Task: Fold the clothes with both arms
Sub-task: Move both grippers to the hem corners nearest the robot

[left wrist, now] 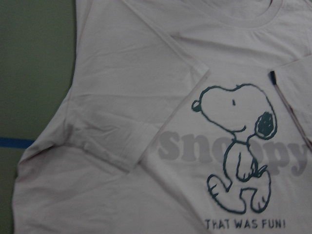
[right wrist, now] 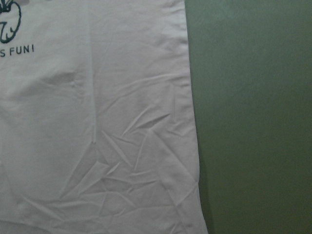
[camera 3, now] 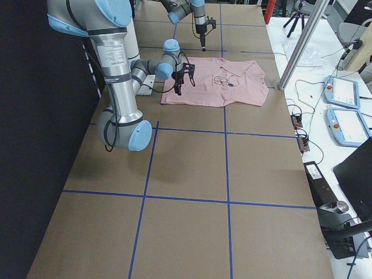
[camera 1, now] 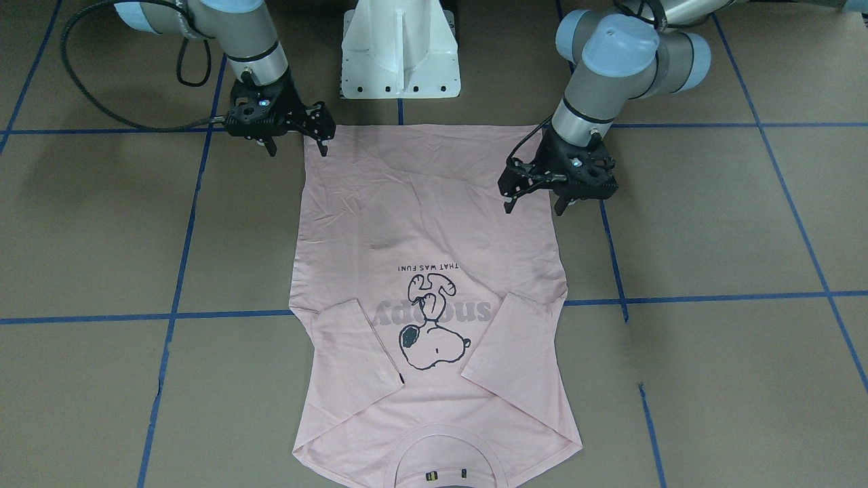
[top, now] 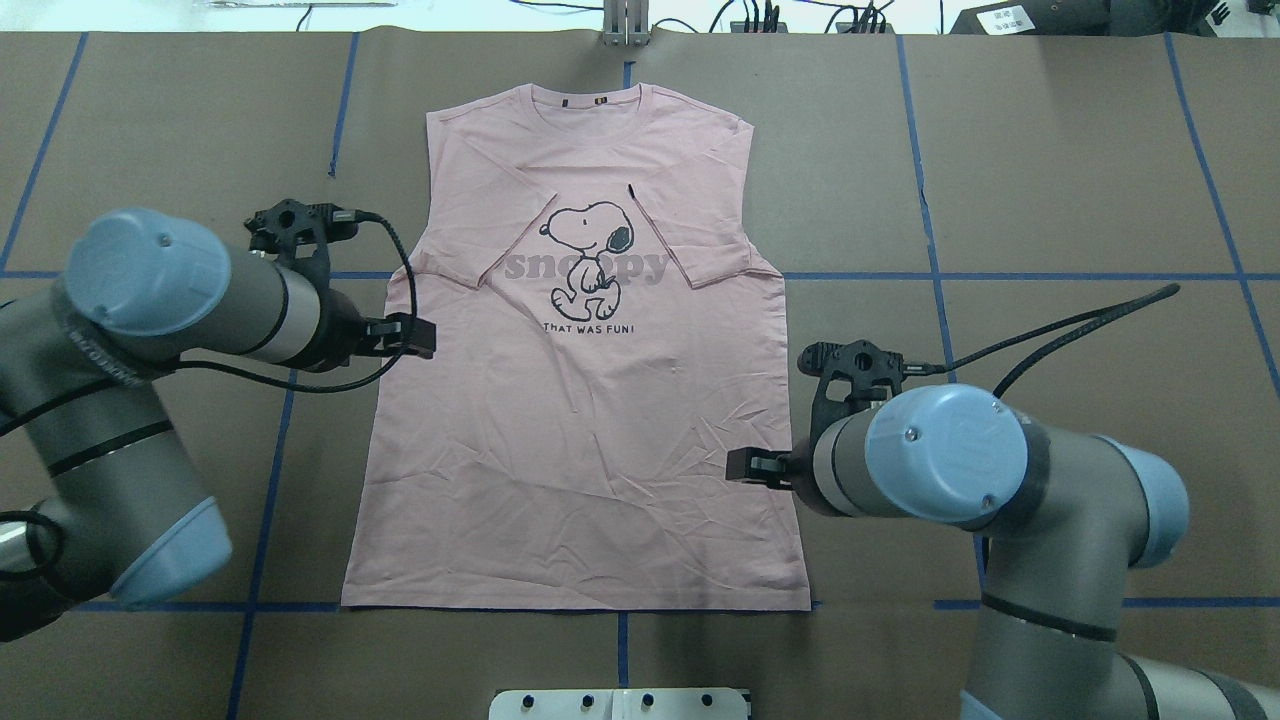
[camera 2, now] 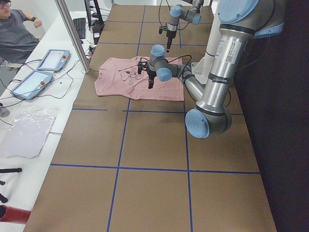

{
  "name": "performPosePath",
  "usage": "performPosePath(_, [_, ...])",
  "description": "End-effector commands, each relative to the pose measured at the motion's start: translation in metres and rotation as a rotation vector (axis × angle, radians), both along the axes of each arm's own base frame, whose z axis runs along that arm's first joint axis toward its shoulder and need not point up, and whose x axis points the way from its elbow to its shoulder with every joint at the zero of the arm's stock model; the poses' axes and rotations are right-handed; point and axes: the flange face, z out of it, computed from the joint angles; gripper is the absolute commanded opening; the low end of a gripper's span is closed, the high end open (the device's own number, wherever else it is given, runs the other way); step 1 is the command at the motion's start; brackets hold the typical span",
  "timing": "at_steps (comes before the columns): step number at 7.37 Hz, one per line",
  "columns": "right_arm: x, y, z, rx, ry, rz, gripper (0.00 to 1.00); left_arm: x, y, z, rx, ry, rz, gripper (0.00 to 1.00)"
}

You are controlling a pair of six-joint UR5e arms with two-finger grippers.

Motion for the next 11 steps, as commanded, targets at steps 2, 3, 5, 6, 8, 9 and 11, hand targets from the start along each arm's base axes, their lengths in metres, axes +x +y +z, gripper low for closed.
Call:
performPosePath(2, [-0.029,0.084,0.017,-0.007,0.011,0.016,1.0,-0.039,0.035,0.036,0.009,-0.013,-0.004,1.0])
performPosePath(3, [-0.033,0.093,0.027,-0.005,0.025,0.002,1.0,-0.038,0.036,0.036,0.009,-0.013,-0.002,1.0])
performPosePath(5, [-0.046,0.095,0.049,-0.01,0.076,-0.009,1.0,-0.038,0.036,0.035,0.01,-0.01,-0.001,1.0])
performPosePath(6, [-0.049,0.095,0.054,-0.014,0.088,-0.014,1.0,-0.038,0.036,0.035,0.01,-0.01,-0.001,1.0])
performPosePath(8, [-0.056,0.097,0.062,-0.018,0.108,-0.023,0.99,-0.037,0.036,0.034,0.011,-0.009,0.0,1.0])
performPosePath(9, [-0.058,0.097,0.062,-0.017,0.108,-0.028,0.98,-0.036,0.036,0.034,0.011,-0.009,0.0,1.0])
performPosePath(11, [-0.061,0.096,0.065,-0.015,0.115,-0.029,0.93,-0.036,0.035,0.032,0.013,-0.005,0.0,1.0])
